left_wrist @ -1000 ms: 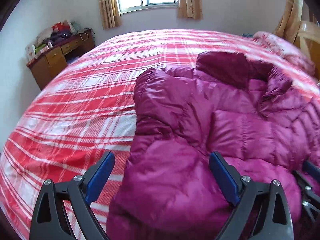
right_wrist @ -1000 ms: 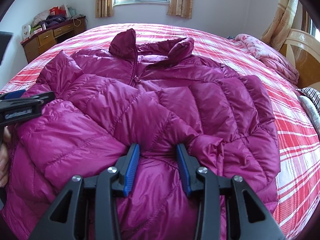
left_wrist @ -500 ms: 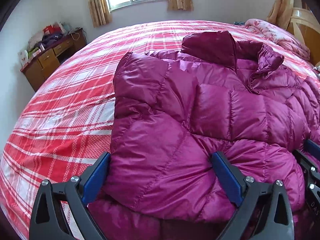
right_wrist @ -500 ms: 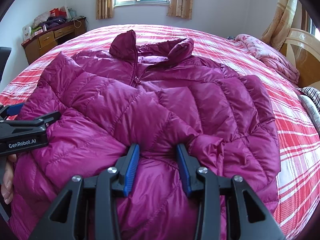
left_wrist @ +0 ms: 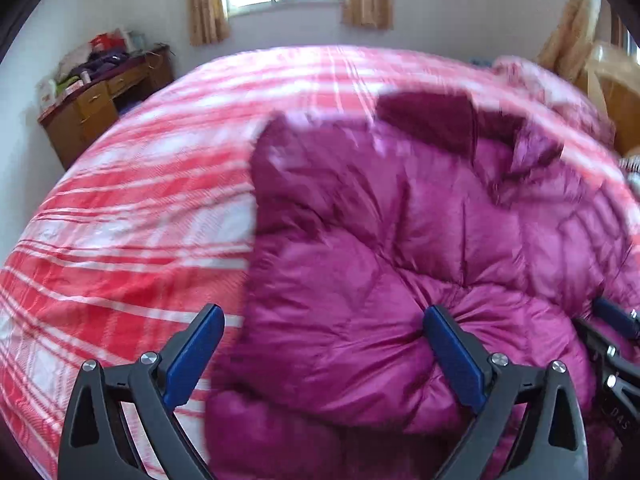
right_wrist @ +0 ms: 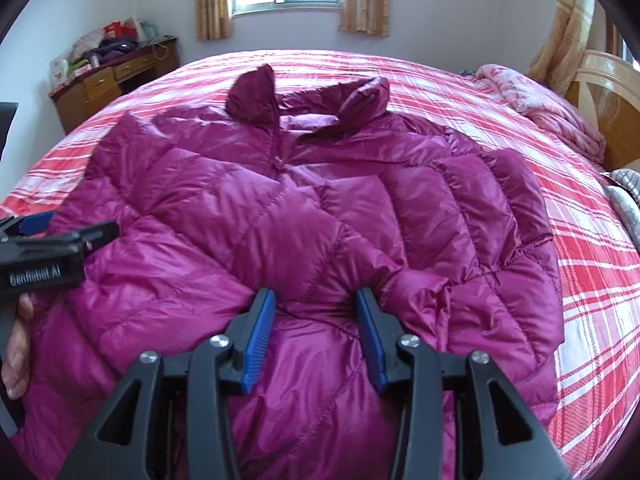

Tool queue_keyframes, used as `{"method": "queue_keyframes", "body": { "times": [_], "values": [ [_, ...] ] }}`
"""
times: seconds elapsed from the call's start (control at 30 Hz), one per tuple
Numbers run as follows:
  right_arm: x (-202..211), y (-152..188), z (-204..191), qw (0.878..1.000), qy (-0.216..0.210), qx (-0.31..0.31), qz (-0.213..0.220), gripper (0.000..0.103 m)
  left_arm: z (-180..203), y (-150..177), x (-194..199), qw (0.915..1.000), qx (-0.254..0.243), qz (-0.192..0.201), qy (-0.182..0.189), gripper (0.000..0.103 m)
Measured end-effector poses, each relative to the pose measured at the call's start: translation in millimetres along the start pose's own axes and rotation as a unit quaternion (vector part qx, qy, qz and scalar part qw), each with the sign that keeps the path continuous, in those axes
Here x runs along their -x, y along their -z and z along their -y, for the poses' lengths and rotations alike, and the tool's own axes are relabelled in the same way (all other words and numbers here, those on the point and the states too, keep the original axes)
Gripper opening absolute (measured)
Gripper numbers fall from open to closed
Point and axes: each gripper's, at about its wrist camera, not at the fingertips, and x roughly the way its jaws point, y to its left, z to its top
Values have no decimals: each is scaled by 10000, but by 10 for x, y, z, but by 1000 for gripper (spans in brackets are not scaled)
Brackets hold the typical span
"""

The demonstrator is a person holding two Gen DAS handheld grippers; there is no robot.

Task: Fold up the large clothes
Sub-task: 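Press the folded jacket side flat with the left gripper, then grasp the magenta jacket hem with both grippers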

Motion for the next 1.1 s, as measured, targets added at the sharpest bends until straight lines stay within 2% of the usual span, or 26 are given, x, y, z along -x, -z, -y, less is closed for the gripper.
{"method": "queue_keyframes", "body": {
  "times": [0.03,0.1,0.17,0.33,0.53,0.7,0.8,0.87,0.93,1.03,1.1],
  "values": [
    [121,-39,16,9998,-109,14,160,53,-43,-55,124,9998,35,175,106,100],
    [308,-148,45,9987,-136,110,480,76,-67,-193,291,9990,-13,430,140,100],
    [367,-305,61,9978,-55,254,609,87,-33,-370,381,9981,-105,581,159,100],
    [123,-787,225,9983,61,294,505,87,219,-927,245,9968,-403,646,236,100],
    [-299,-1219,544,9997,83,44,217,87,351,-1439,-266,9989,-3,377,294,100],
    [-544,-1504,697,9997,155,-51,160,87,419,-1808,-623,9983,288,118,484,100],
    [-704,-1676,769,9996,247,-89,119,87,564,-1973,-812,9982,170,-3,583,100],
    [-818,-1755,801,9997,158,-183,-16,87,674,-2011,-906,9987,-57,-5,498,100],
    [-908,-1809,813,9997,161,-143,-110,85,760,-2014,-1034,9990,-280,-80,329,100],
    [-1039,-1847,820,9994,217,-25,-253,78,787,-1986,-1150,9984,-405,-177,346,100],
    [-1102,-1838,829,9992,173,35,-366,63,800,-1937,-1178,9976,-533,-217,379,90]
  ]
}}
